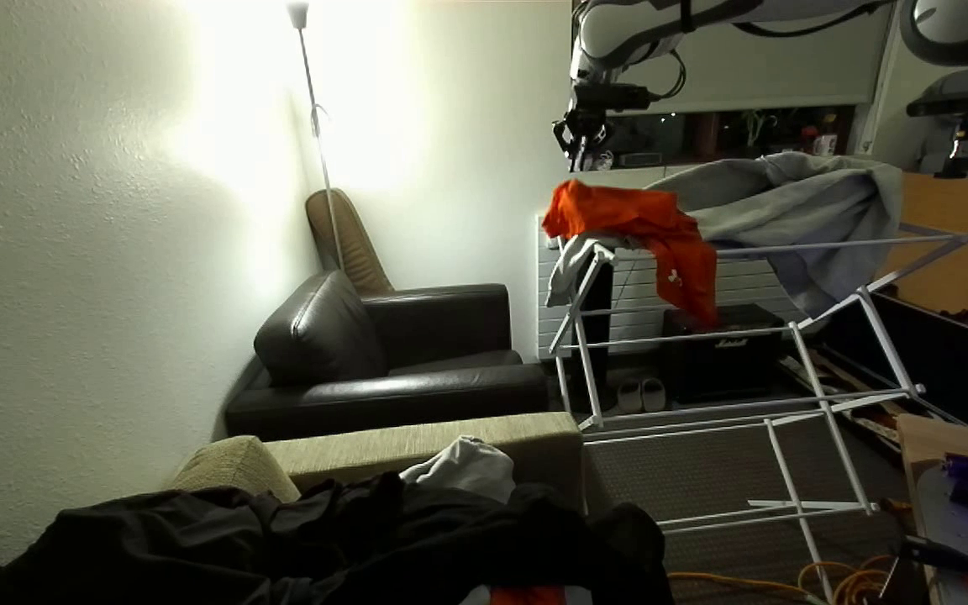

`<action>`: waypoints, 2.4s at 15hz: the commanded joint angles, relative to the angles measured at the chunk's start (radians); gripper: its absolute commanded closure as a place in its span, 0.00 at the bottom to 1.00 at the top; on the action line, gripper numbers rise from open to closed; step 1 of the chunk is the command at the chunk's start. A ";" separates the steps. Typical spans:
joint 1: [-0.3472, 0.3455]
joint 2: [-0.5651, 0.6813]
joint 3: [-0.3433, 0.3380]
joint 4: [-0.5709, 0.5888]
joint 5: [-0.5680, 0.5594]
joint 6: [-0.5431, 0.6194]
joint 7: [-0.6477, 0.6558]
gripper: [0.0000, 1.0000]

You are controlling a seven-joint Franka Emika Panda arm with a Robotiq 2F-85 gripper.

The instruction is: Put the orange shirt on the drying rack

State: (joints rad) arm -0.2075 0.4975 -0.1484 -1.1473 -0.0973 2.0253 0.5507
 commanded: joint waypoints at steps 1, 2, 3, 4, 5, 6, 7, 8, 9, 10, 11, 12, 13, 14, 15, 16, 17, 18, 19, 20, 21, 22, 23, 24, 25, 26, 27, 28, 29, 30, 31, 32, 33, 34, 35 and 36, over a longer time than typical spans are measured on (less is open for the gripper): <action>-0.012 -0.050 0.042 -0.098 0.056 0.025 -0.082 0.50; -0.012 -0.060 0.052 -0.116 0.069 0.017 -0.093 0.44; -0.007 -0.072 0.060 -0.138 0.073 0.008 -0.100 0.37; -0.001 -0.088 0.068 -0.164 0.072 0.003 -0.109 0.31; 0.005 -0.106 0.077 -0.194 0.068 -0.001 -0.119 0.24; 0.012 -0.130 0.089 -0.229 0.061 -0.010 -0.133 0.18; 0.019 -0.149 0.098 -0.259 0.053 -0.014 -0.139 0.11; 0.025 -0.172 0.110 -0.291 0.050 -0.025 -0.152 0.05; 0.034 -0.193 0.119 -0.319 0.046 -0.034 -0.162 0.02; 0.041 -0.214 0.130 -0.348 0.048 -0.049 -0.174 0.00; 0.082 -0.232 0.097 -0.370 0.065 -0.066 -0.192 0.00; 0.096 -0.254 0.101 -0.399 0.060 -0.081 -0.202 0.00; 0.110 -0.273 0.103 -0.423 0.057 -0.094 -0.215 0.00; 0.125 -0.294 0.106 -0.450 0.053 -0.107 -0.225 0.00; 0.139 -0.314 0.109 -0.474 0.051 -0.119 -0.236 0.00; 0.152 -0.333 0.113 -0.499 0.051 -0.129 -0.247 0.00; 0.163 -0.350 0.116 -0.521 0.049 -0.139 -0.259 0.00; 0.175 -0.369 0.121 -0.547 0.049 -0.150 -0.273 0.00; 0.185 -0.387 0.126 -0.572 0.051 -0.158 -0.287 0.00; 0.197 -0.407 0.132 -0.600 0.048 -0.164 -0.299 0.00; 0.207 -0.424 0.138 -0.622 0.047 -0.169 -0.309 0.00; 0.216 -0.440 0.145 -0.645 0.046 -0.172 -0.318 0.00; 0.226 -0.460 0.153 -0.671 0.045 -0.174 -0.326 0.00; 0.236 -0.479 0.161 -0.694 0.044 -0.177 -0.332 0.00; 0.245 -0.497 0.169 -0.717 0.043 -0.178 -0.337 0.00; 0.253 -0.517 0.179 -0.740 0.045 -0.179 -0.342 0.00; 0.262 -0.537 0.189 -0.765 0.047 -0.181 -0.344 0.00; 0.272 -0.561 0.199 -0.794 0.047 -0.182 -0.342 0.00; 0.281 -0.583 0.209 -0.820 0.046 -0.183 -0.338 0.00; 0.290 -0.610 0.220 -0.852 0.047 -0.184 -0.333 0.00; 0.300 -0.637 0.232 -0.882 0.049 -0.188 -0.327 0.00; 0.310 -0.667 0.245 -0.918 0.051 -0.186 -0.319 0.00; 0.319 -0.696 0.258 -0.952 0.051 -0.184 -0.308 0.00; 0.327 -0.723 0.271 -0.986 0.052 -0.178 -0.299 0.00; 0.337 -0.752 0.285 -1.028 0.056 -0.161 -0.289 0.00; 0.344 -0.776 0.298 -1.061 0.060 -0.153 -0.282 0.00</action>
State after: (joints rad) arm 0.1214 -0.1672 0.1190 -2.0740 -0.0526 1.8398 0.2463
